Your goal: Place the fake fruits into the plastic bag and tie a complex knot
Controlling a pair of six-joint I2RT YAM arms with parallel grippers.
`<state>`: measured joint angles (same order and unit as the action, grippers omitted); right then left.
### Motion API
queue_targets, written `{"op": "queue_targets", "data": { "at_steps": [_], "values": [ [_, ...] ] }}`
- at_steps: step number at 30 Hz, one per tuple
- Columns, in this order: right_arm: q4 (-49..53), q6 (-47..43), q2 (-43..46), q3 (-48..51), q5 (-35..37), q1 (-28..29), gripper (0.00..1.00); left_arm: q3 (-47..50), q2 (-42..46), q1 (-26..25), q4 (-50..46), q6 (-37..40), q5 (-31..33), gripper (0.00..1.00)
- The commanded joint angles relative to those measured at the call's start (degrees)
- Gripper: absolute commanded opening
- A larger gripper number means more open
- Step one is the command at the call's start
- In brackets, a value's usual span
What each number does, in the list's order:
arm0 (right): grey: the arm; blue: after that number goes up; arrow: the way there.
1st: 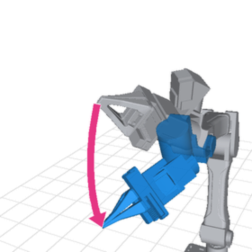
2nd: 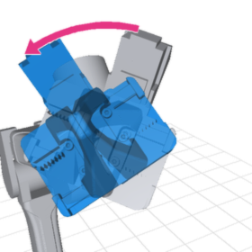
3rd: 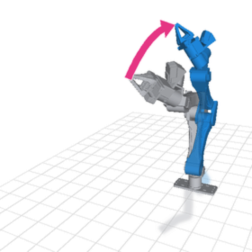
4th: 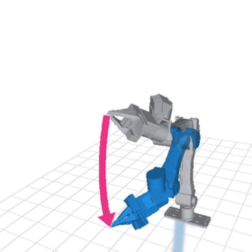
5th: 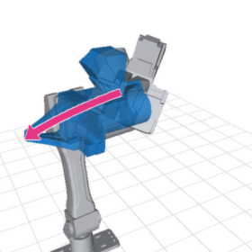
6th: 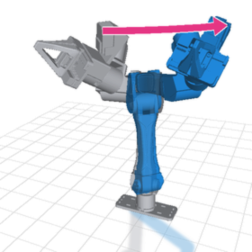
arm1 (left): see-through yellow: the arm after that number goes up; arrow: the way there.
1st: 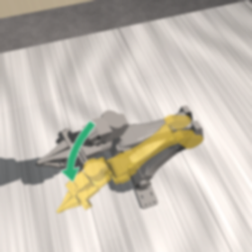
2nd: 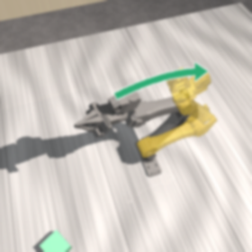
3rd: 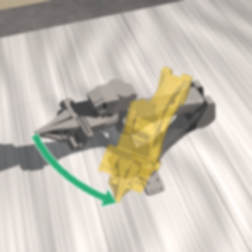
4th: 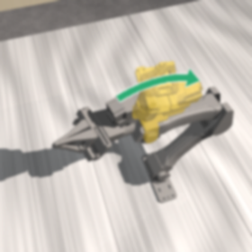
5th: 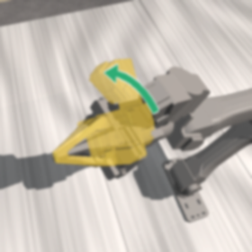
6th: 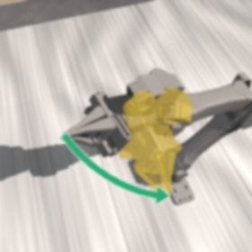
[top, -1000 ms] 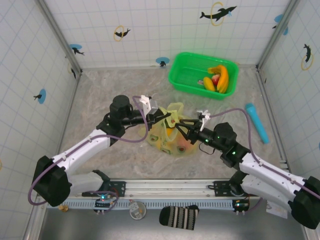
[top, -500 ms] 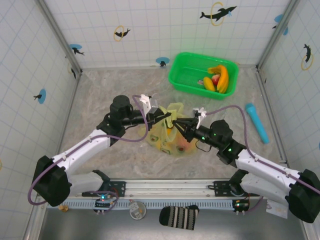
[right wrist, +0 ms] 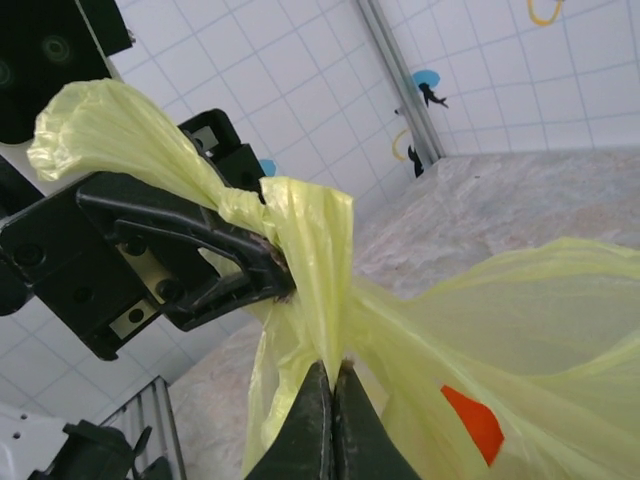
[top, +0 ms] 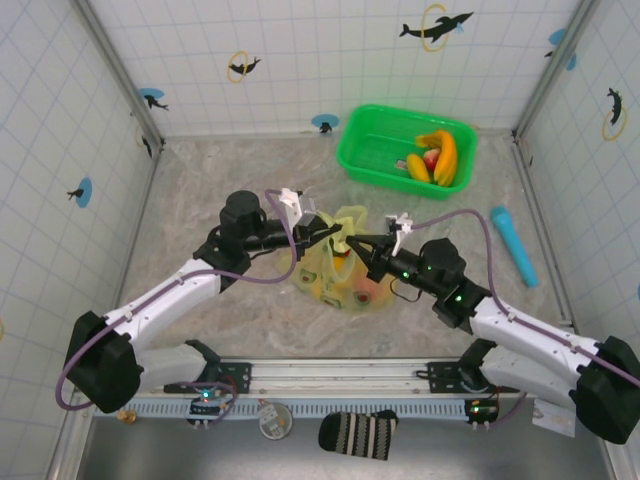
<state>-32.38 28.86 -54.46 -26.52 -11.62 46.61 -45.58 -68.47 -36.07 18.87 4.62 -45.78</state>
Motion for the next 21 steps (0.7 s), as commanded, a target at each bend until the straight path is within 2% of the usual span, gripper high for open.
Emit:
{"op": "queue_targets", "data": {
  "at_steps": [1, 10, 16, 21],
  "values": [
    [-3.51, -1.67, 0.07, -3.53, -1.4, 0.52, 0.0, 0.17, -0.01, -0.58, -0.18, -0.45, 0.11, 0.0],
    [1.92, -8.97, -2.43, -6.69, 0.01, 5.81, 0.0, -1.12, -1.39, -0.62, -1.03, -1.84, 1.28, 0.0],
    [1.98, -10.18, -1.85, -4.69, 7.41, 5.62, 0.0, -1.6, -1.32, -0.59, -1.51, -3.15, 1.47, 0.01],
    [3.07, -10.43, -0.43, -3.87, 8.67, 4.33, 0.0, -1.46, -0.67, -0.58, -1.78, -3.2, 1.92, 0.07]
  ]
}}
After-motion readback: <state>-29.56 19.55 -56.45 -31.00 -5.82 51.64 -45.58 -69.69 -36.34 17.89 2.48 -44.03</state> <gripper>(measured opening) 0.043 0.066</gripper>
